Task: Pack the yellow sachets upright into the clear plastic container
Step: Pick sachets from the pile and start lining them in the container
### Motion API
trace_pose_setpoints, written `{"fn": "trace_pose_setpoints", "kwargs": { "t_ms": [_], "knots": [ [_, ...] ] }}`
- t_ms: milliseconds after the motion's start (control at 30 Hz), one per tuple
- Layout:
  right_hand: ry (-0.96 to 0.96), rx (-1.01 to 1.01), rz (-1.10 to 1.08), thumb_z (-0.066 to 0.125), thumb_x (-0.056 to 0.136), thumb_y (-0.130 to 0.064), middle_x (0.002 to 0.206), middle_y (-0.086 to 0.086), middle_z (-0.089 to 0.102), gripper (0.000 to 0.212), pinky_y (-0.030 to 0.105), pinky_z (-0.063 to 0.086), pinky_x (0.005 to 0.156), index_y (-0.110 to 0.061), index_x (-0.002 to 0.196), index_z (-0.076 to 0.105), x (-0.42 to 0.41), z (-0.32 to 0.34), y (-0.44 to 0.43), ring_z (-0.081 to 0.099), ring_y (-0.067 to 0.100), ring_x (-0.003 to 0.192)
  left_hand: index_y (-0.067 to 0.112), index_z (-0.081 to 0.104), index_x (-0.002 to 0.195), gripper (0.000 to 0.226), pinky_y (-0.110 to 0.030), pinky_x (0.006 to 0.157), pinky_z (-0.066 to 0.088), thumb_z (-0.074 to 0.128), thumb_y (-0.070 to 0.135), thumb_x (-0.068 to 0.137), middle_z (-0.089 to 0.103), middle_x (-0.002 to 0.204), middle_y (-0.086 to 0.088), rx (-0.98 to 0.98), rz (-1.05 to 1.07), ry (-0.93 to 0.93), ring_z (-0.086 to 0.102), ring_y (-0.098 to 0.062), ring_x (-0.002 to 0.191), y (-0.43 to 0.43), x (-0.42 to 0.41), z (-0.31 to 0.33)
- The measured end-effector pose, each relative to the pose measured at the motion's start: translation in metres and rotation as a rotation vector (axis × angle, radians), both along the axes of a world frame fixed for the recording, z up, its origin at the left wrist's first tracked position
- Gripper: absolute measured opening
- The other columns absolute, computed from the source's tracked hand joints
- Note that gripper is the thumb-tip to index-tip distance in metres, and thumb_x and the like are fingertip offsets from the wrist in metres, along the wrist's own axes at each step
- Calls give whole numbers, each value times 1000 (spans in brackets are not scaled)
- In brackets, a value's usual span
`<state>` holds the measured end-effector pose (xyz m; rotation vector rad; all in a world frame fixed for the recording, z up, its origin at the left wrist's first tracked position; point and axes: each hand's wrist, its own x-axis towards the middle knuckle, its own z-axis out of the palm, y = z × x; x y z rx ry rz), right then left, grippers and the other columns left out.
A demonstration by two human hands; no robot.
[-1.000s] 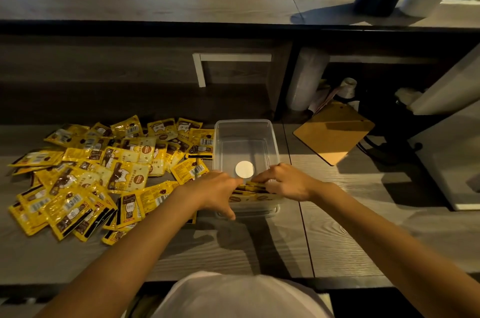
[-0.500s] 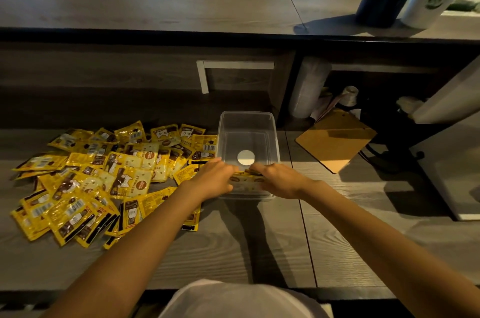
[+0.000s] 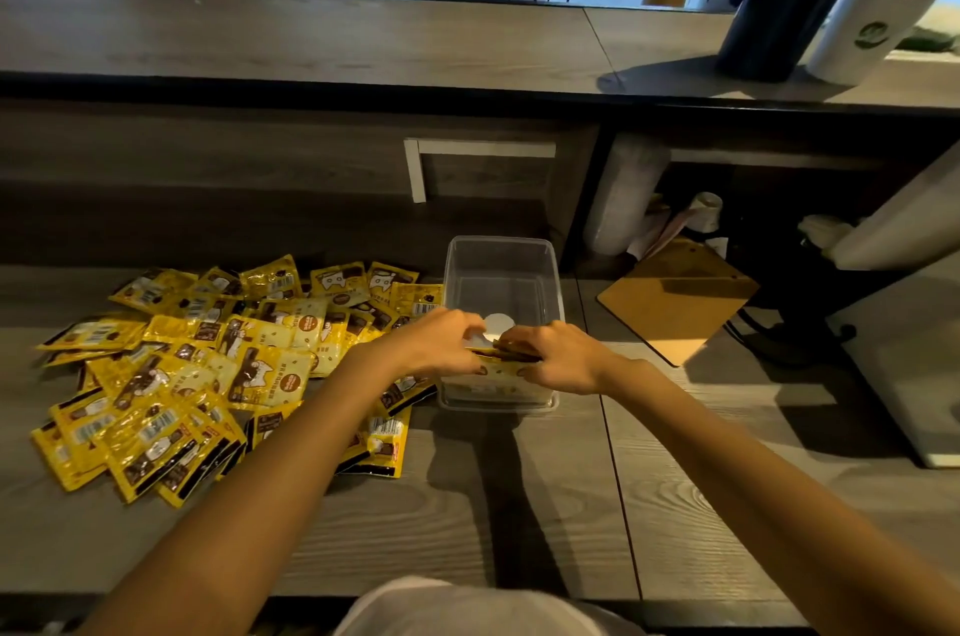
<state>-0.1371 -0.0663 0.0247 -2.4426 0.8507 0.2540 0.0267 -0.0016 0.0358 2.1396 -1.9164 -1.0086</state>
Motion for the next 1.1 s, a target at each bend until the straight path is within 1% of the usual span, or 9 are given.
{"fn": "trace_pose_setpoints", "kwargs": {
  "t_ms": [167, 267, 367, 533, 667, 733, 800, 933, 1100],
  "knots": [
    [-52, -41, -37, 52, 89, -22, 121, 13, 62, 38, 35, 50, 91, -11, 126, 53, 13, 10, 4, 60, 27, 108, 15, 49, 132, 48, -31, 90, 47, 51, 3, 86, 55, 130, -9, -136, 125, -9, 54, -22, 116, 3, 16, 10],
    [-172, -177, -67, 50, 90, -19, 133, 11, 53, 43, 36, 40, 99, -9, 131, 47, 36, 15, 18, 49, 27, 123, 12, 55, 126, 37, -31, 82, 48, 45, 6, 92, 59, 123, -10, -250, 348, -51, 59, -24, 108, 14, 31, 10],
    [-234, -260, 25, 47, 91, -11, 136, 11, 48, 42, 38, 42, 96, -9, 133, 44, 70, 10, 41, 48, 30, 123, 12, 61, 115, 28, -35, 84, 48, 43, 9, 93, 60, 120, -11, -264, 556, -166, 58, -27, 107, 35, 52, -4],
    [-6, -203, 246, 49, 89, 0, 141, 22, 34, 50, 47, 39, 98, 2, 136, 32, 122, -27, 77, 41, 40, 127, 10, 56, 118, 30, -39, 88, 45, 43, 23, 95, 57, 123, -15, 46, 612, -319, 54, -33, 111, 86, 69, -40],
    [214, -176, 179, 55, 91, -19, 154, 26, 4, 76, 49, 12, 116, 0, 146, 7, 140, -68, 84, 1, 46, 142, 11, 45, 132, 46, -40, 97, 40, 41, 39, 96, 46, 135, -14, 149, 512, -379, 46, -32, 124, 110, 59, -67],
    [271, -106, 92, 57, 90, -25, 152, 31, -10, 78, 49, 17, 116, -7, 147, 6, 142, -81, 82, -6, 47, 142, 8, 43, 133, 57, -41, 100, 39, 42, 48, 93, 42, 139, -13, 160, 494, -443, 42, -31, 127, 112, 56, -78],
    [292, -72, 43, 57, 90, -24, 153, 29, -11, 76, 49, 28, 111, -9, 147, 8, 142, -87, 80, -5, 47, 142, 7, 38, 136, 66, -41, 102, 38, 46, 53, 89, 39, 142, -13, 155, 512, -452, 40, -30, 130, 112, 56, -85],
    [234, -72, -27, 58, 89, -16, 152, 28, 7, 75, 45, 37, 107, -8, 146, 9, 143, -88, 78, 9, 45, 143, 6, 29, 140, 80, -43, 101, 40, 52, 58, 83, 39, 141, -14, 125, 575, -386, 41, -31, 130, 106, 58, -82],
    [193, -126, -23, 64, 85, -14, 143, 29, 26, 83, 40, 42, 101, -3, 144, 8, 146, -80, 80, 37, 42, 131, 6, 22, 140, 80, -43, 99, 43, 67, 34, 80, 30, 142, -18, 194, 545, -369, 40, -37, 128, 101, 63, -79]
  ]
}}
